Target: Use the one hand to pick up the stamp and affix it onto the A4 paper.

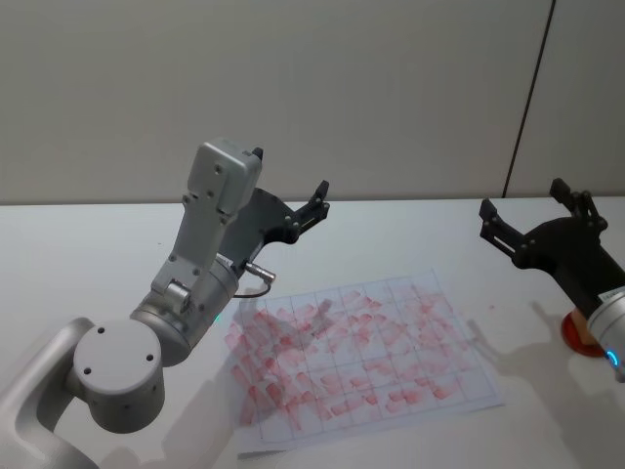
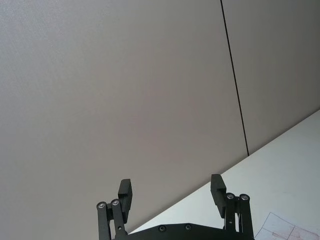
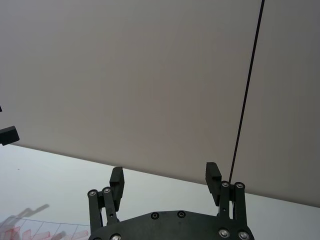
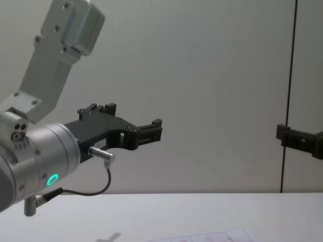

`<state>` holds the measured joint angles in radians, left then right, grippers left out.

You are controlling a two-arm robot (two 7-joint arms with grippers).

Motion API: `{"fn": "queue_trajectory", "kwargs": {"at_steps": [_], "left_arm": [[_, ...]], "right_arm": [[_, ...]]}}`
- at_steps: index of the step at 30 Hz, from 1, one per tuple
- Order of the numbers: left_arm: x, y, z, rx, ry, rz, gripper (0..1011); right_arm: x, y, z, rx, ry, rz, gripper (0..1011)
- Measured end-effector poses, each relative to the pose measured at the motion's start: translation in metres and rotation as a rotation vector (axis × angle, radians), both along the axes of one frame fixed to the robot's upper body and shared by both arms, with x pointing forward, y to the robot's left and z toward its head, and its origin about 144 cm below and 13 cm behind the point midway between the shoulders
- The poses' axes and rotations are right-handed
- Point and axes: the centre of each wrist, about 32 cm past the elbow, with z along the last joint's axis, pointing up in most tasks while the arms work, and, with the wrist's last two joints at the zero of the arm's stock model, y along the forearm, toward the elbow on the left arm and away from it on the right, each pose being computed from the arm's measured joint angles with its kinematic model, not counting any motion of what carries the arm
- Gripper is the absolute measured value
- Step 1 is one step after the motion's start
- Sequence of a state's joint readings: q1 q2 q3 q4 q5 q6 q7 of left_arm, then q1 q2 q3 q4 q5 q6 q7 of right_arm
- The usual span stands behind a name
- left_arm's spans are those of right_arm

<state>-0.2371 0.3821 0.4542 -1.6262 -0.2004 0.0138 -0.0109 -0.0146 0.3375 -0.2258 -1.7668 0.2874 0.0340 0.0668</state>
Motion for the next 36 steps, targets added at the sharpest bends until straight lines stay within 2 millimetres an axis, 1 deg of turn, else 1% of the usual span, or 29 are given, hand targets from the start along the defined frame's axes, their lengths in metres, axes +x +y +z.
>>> {"fn": "queue_trajectory", "kwargs": {"at_steps": [24,36], "left_arm": [[0.0,0.0,0.0,0.0,0.0,0.0,1001],[0.0,0.0,0.0,0.0,0.0,0.0,1001]], "right_arm": [[-0.0003,0.0003,-0.0006,0.002,0.007,-0.006,1001],[-0.0039,0.0033,-0.0041,0.005,0.105,-0.104,1001]]}}
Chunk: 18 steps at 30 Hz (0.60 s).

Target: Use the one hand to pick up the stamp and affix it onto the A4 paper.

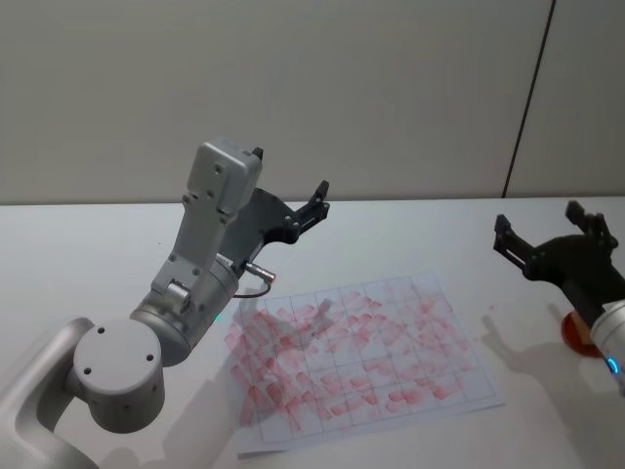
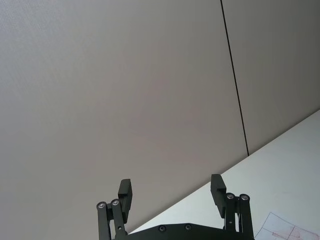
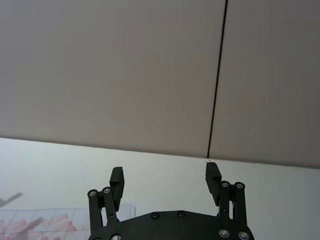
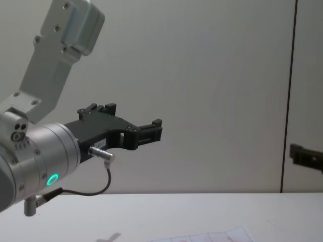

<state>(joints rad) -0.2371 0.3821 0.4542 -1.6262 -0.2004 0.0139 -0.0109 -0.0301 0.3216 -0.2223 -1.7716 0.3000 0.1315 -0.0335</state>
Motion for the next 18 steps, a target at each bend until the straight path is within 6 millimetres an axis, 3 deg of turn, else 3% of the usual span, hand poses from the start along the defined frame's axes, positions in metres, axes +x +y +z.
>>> {"fn": "queue_trajectory", "kwargs": {"at_steps": [18], "left_arm": [[0.0,0.0,0.0,0.0,0.0,0.0,1001]], "right_arm": [[-0.0076,0.0022,-0.0094,-0.028,0.195,-0.168,1001]]}}
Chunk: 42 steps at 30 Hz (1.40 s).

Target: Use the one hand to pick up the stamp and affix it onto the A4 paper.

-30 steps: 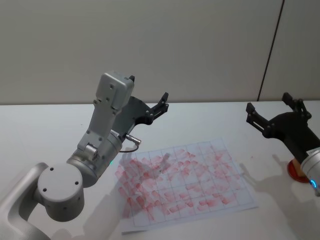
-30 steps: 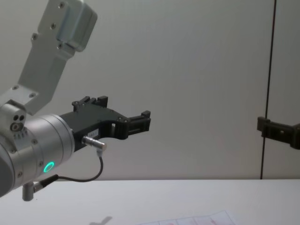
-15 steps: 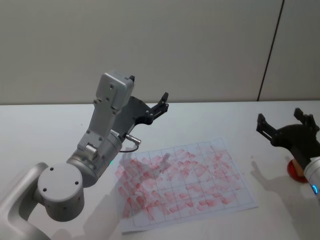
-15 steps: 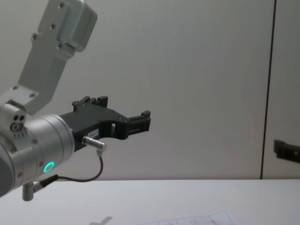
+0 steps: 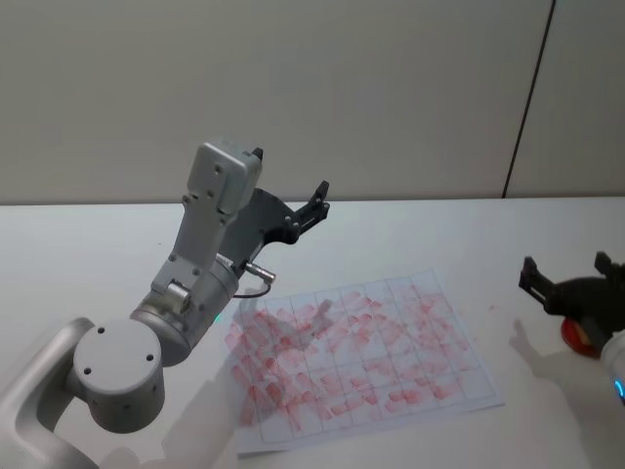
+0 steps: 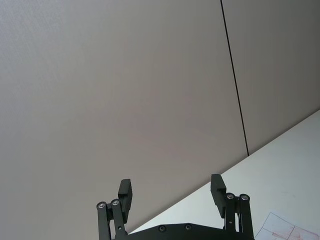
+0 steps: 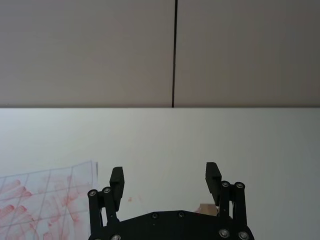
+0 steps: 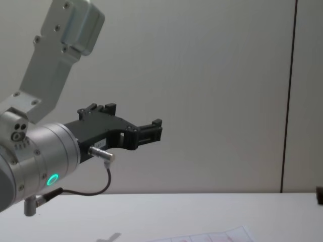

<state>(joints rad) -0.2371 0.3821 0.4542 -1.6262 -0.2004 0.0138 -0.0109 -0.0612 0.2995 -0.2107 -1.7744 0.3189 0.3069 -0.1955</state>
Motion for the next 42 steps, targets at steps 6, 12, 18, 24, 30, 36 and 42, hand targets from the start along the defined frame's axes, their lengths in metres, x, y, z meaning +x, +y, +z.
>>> {"fn": "queue_trajectory", "kwargs": {"at_steps": [6,12,18,24,30,36,42], "left_arm": [[0.0,0.0,0.0,0.0,0.0,0.0,1001],[0.0,0.0,0.0,0.0,0.0,0.0,1001],[0.0,0.0,0.0,0.0,0.0,0.0,1001],[0.0,0.0,0.0,0.0,0.0,0.0,1001],[0.0,0.0,0.0,0.0,0.0,0.0,1001],[0.0,0.0,0.0,0.0,0.0,0.0,1001],[0.0,0.0,0.0,0.0,0.0,0.0,1001]], "right_arm": [[-0.003,0.001,-0.006,-0.004,0.059,-0.033,1001],[-0.006,-0.002,-0.012,0.005,0.103,-0.057,1001],[-0.008,-0.007,-0.016,0.009,0.126,-0.069,1001],[-0.008,-0.013,-0.021,0.013,0.138,-0.073,1001],[-0.007,-0.02,-0.025,0.017,0.141,-0.069,1001],[-0.006,-0.025,-0.03,0.02,0.145,-0.063,902],[-0.004,-0.028,-0.034,0.021,0.155,-0.06,728]]}}
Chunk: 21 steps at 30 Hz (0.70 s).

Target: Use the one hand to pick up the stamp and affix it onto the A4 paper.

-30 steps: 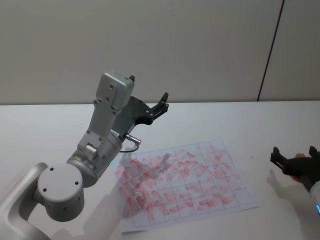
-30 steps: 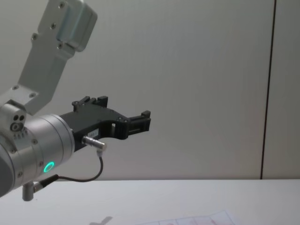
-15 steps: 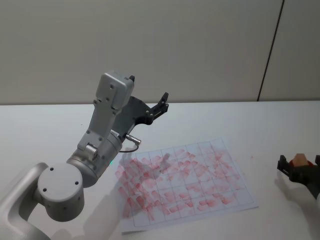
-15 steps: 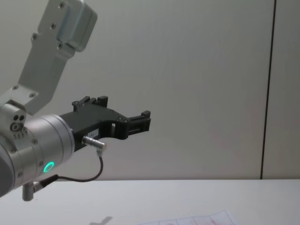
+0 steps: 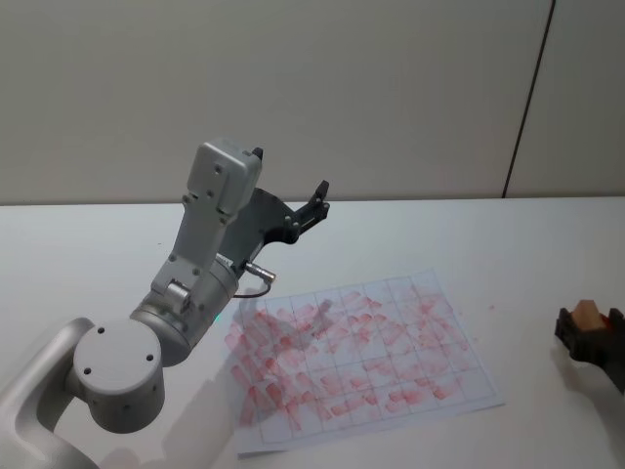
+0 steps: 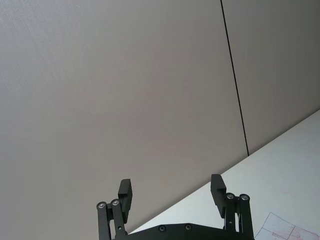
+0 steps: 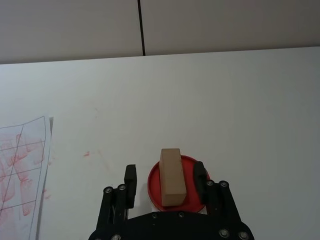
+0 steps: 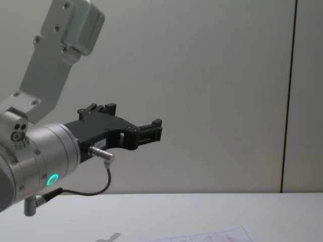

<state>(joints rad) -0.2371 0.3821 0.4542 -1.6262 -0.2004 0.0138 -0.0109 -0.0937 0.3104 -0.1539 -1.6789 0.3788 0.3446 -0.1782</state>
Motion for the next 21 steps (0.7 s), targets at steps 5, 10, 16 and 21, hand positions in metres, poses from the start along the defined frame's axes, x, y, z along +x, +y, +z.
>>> {"fn": "queue_trajectory", "kwargs": {"at_steps": [5,10,16,21], "left_arm": [[0.0,0.0,0.0,0.0,0.0,0.0,1001],[0.0,0.0,0.0,0.0,0.0,0.0,1002],[0.0,0.0,0.0,0.0,0.0,0.0,1001],[0.0,0.0,0.0,0.0,0.0,0.0,1001]], "right_arm": [[0.0009,-0.0027,-0.0026,-0.002,0.008,-0.005,547],[0.0012,-0.0041,-0.004,-0.004,0.017,-0.01,407],[0.0011,-0.0054,-0.0045,-0.009,0.025,-0.019,225],[0.0005,-0.0057,-0.0037,-0.014,0.024,-0.025,218]]}}
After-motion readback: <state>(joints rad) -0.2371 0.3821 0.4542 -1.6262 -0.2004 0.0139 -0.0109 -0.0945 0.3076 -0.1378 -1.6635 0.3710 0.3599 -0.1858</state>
